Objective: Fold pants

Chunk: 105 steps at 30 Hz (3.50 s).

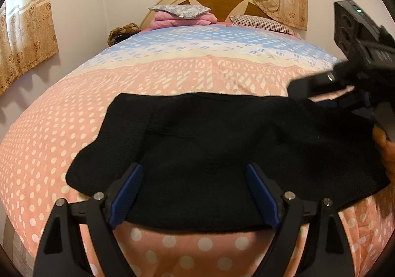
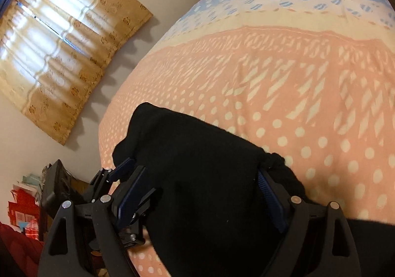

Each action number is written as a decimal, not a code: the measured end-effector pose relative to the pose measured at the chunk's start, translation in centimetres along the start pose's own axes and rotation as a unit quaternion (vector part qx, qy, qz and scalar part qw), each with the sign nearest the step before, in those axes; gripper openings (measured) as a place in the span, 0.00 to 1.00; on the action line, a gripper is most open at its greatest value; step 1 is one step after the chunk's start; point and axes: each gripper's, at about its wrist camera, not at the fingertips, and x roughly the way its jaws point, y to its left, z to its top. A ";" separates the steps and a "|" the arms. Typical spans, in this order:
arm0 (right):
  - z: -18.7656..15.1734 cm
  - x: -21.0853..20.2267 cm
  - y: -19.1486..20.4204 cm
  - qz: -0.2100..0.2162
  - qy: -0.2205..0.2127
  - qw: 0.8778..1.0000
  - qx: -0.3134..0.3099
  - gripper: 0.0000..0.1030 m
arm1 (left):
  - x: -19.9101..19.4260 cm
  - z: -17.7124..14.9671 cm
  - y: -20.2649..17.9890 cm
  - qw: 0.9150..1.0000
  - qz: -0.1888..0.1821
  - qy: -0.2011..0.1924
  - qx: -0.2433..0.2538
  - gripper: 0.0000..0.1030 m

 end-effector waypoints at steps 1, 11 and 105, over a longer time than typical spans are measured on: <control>0.5 0.0 -0.5 0.007 -0.006 1.000 0.011 0.85 | 0.0 0.0 0.0 1.000 0.000 0.001 0.000 0.86; 3.3 -6.9 -7.4 -0.084 -0.138 0.978 0.128 0.82 | 0.2 0.1 -0.1 1.000 0.001 0.004 0.000 0.87; -29.1 -32.7 -12.3 -0.252 -0.390 0.801 0.378 0.01 | -5.2 0.9 -15.3 0.979 -0.161 -0.018 0.126 0.88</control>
